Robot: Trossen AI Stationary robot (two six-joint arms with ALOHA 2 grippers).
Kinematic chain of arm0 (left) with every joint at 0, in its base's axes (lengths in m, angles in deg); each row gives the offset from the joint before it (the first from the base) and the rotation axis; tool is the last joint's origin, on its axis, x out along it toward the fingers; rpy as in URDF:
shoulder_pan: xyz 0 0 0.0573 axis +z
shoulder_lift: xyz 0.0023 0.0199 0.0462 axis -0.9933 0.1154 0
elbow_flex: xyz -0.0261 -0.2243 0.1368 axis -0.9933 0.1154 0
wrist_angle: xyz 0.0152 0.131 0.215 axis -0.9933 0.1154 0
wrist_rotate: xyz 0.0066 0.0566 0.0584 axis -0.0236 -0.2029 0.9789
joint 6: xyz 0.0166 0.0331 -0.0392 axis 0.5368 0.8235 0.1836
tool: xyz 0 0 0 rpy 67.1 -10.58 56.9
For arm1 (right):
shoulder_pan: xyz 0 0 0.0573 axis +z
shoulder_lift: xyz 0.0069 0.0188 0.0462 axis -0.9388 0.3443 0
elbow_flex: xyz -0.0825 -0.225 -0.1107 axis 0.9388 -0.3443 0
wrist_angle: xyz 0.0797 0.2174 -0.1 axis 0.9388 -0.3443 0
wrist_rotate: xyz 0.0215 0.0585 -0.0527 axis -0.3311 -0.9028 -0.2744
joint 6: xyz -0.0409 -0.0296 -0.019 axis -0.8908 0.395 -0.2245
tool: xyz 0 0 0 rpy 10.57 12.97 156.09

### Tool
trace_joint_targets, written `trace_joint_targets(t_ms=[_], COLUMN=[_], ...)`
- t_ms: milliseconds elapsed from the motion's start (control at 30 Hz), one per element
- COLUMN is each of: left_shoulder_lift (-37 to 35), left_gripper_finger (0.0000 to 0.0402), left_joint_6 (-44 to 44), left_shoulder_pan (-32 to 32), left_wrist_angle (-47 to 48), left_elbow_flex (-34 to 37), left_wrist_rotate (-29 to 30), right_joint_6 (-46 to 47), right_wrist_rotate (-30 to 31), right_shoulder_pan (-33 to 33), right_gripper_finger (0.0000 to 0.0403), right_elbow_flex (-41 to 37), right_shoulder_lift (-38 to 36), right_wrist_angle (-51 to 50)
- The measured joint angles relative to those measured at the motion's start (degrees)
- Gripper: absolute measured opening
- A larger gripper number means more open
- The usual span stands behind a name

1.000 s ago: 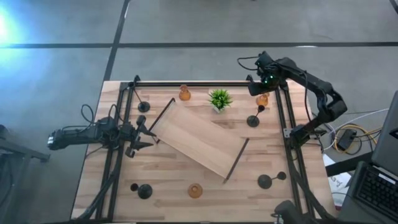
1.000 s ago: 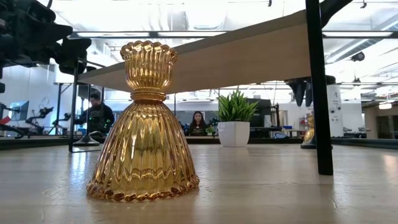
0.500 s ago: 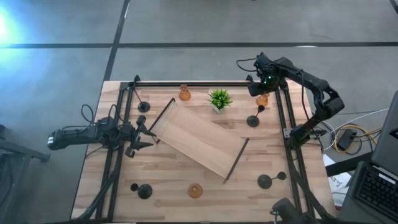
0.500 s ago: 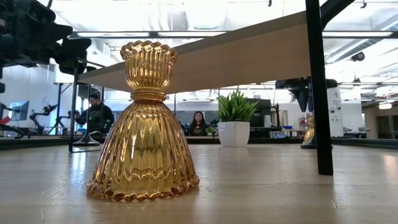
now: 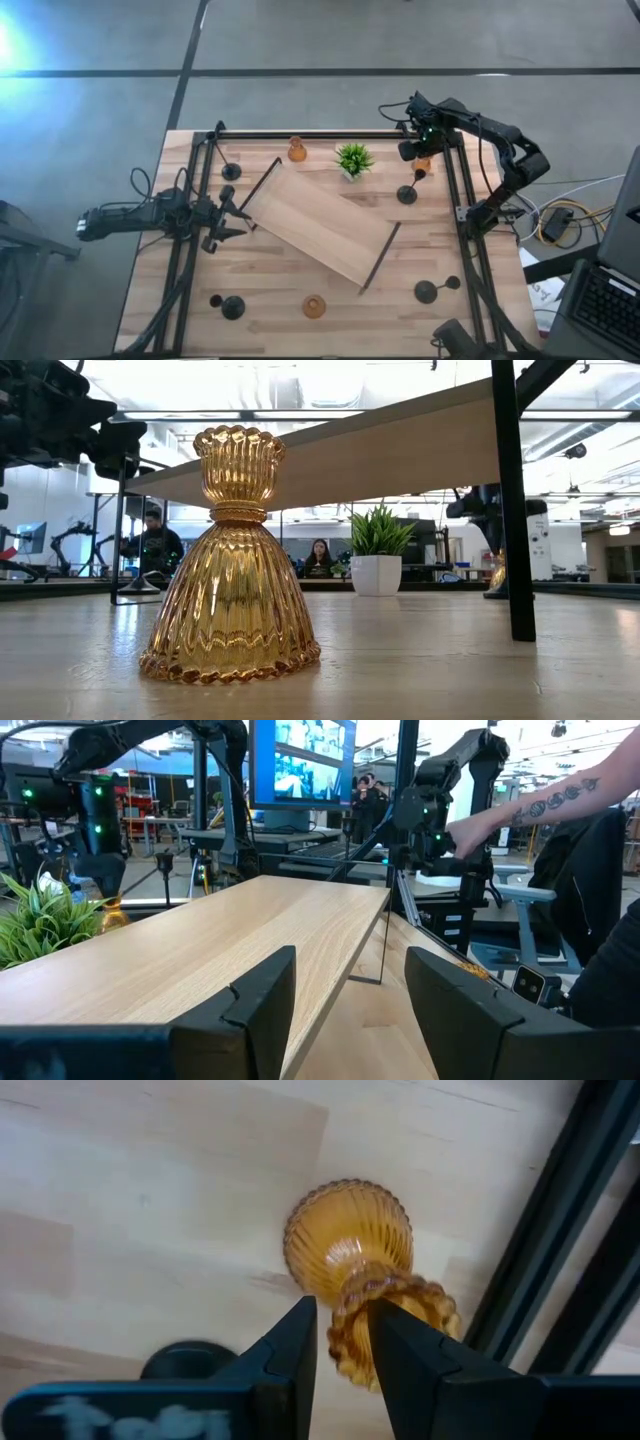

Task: Pick & Place candle stick holders
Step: Put the orange candle holder on the shelf

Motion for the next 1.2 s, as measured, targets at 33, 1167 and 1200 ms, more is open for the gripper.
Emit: trace_joint_targets(t_ms=[33,1167,1200], left_shoulder_lift=[0.0,0.0,0.0], left_gripper_finger=[0.0195,0.0195,0.0195], left_joint_6=[0.0,0.0,0.0], left_shoulder_pan=[0.0,0.0,0.0], left_wrist_angle=[0.0,0.0,0.0], left_elbow_flex=[0.0,0.0,0.0], left_wrist_rotate=[0.0,0.0,0.0], right_joint_6=[0.0,-17.4,-17.9], right_wrist_rotate=[0.1,2.3,2.3], right_shoulder_pan=[0.0,7.1,7.8], right_gripper_finger=[0.0086,0.0022,0.0022], right_elbow_flex=[-0.4,28.5,30.1], right_shoulder_lift=[0.0,-3.4,-3.4], right_wrist_angle=[0.3,-16.3,-17.5])
